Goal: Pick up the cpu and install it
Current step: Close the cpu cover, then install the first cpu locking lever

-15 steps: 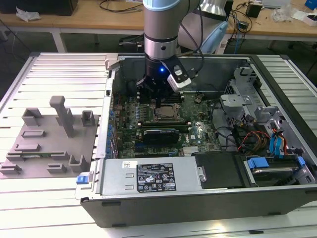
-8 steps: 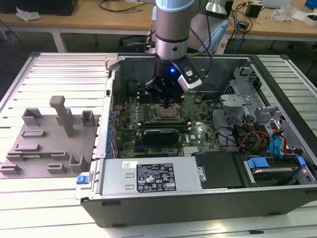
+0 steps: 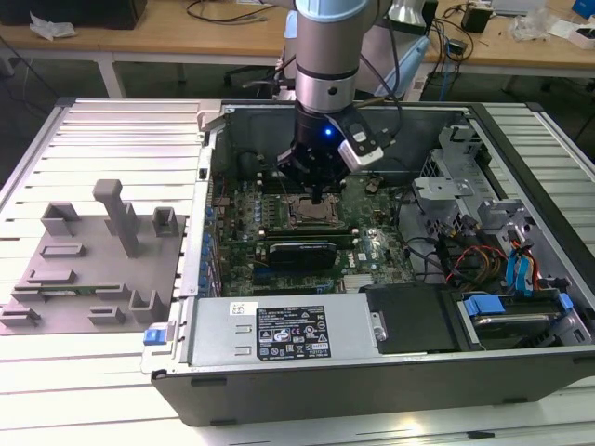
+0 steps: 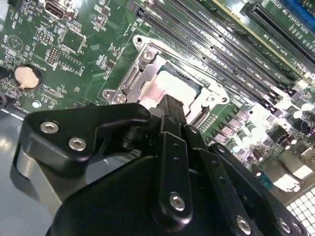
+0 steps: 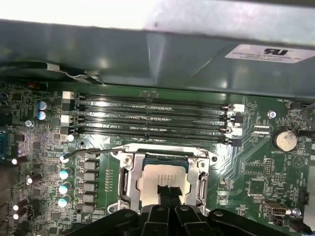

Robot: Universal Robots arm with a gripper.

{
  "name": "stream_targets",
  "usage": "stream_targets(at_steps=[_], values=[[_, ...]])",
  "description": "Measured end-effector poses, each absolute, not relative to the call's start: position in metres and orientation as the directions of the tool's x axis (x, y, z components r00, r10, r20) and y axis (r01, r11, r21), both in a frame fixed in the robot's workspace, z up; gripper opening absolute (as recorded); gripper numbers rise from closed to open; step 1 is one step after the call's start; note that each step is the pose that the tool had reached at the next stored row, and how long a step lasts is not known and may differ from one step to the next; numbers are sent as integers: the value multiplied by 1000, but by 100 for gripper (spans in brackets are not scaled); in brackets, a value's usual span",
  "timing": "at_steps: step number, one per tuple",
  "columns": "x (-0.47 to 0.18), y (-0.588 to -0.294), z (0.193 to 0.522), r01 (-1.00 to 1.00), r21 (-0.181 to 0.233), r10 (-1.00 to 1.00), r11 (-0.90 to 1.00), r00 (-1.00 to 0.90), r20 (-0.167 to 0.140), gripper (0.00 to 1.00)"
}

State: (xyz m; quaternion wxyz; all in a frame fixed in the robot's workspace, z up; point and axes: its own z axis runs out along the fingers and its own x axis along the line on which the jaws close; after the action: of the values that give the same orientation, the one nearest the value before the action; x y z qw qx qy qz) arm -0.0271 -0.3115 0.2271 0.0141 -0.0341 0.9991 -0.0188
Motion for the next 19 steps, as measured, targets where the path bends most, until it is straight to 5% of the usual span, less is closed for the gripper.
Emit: stream_targets(at_steps=[19], values=[[-27, -312, 243, -67, -39, -68, 997, -997, -27, 11]])
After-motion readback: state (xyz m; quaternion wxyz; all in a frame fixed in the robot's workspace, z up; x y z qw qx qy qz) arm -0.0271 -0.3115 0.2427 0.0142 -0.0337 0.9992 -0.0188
